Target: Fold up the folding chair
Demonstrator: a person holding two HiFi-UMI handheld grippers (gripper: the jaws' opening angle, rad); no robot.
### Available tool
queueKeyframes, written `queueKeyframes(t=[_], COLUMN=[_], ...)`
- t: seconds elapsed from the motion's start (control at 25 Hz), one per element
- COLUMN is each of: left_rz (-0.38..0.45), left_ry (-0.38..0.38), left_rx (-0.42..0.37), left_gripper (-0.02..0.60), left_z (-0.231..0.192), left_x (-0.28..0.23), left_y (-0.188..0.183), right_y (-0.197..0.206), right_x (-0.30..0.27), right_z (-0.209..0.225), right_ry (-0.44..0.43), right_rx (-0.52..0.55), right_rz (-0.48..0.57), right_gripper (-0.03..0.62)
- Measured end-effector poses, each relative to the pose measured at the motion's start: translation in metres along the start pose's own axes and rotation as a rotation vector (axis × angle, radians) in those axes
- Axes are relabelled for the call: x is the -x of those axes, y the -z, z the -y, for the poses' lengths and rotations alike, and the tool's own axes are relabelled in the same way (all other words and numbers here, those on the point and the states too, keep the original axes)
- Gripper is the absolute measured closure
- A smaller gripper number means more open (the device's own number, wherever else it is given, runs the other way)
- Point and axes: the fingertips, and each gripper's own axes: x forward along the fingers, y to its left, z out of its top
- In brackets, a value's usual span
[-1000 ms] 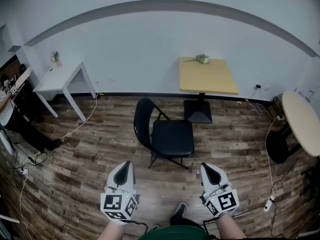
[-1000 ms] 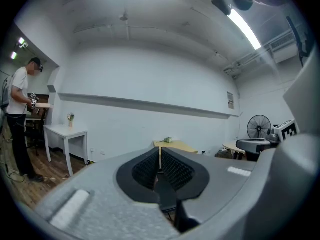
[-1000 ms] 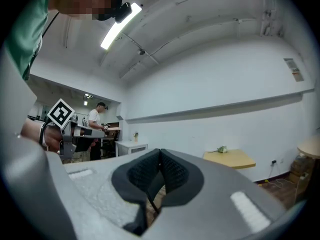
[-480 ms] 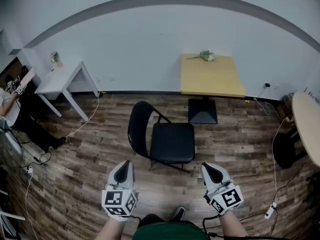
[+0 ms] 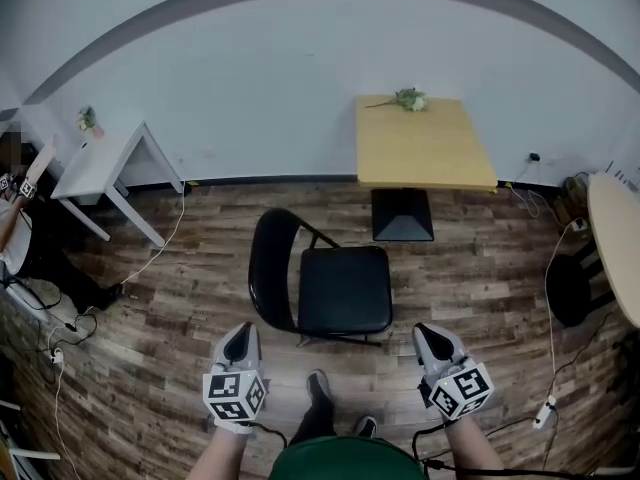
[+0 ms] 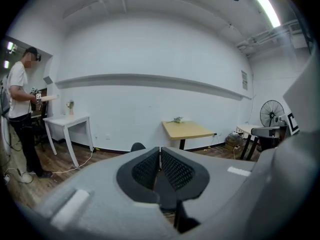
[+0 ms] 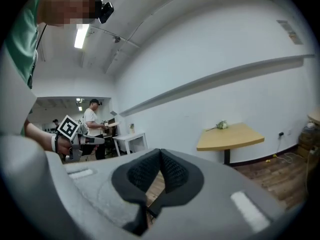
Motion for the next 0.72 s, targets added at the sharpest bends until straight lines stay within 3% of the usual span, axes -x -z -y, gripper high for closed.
queueKeyframes(t=[0.2, 0.52, 0.72], left_rz=[-0.018, -0.107, -0.184], left_ry=[0.041, 0.079, 0.078], left_rx=[0.062, 0.070, 0.052], left_gripper=[0.563, 0.561, 0.560], left_z=[-0.047, -0.098, -0.116], left_x=[-0.058, -0.135, -0.165], left_y=[-0.002, 0.012, 0.029], right_y=[0.011, 0.078, 0.112], right_x=[-0.041, -0.071, -0.077], right_z=[0.013, 0.075, 0.089], right_ry=[0.038, 0.297, 0.360], right_rx=[-0.056, -0.265, -0.332], right_rz=[-0.064, -0.169, -0.229], right_gripper=[0.591, 0.591, 0.591])
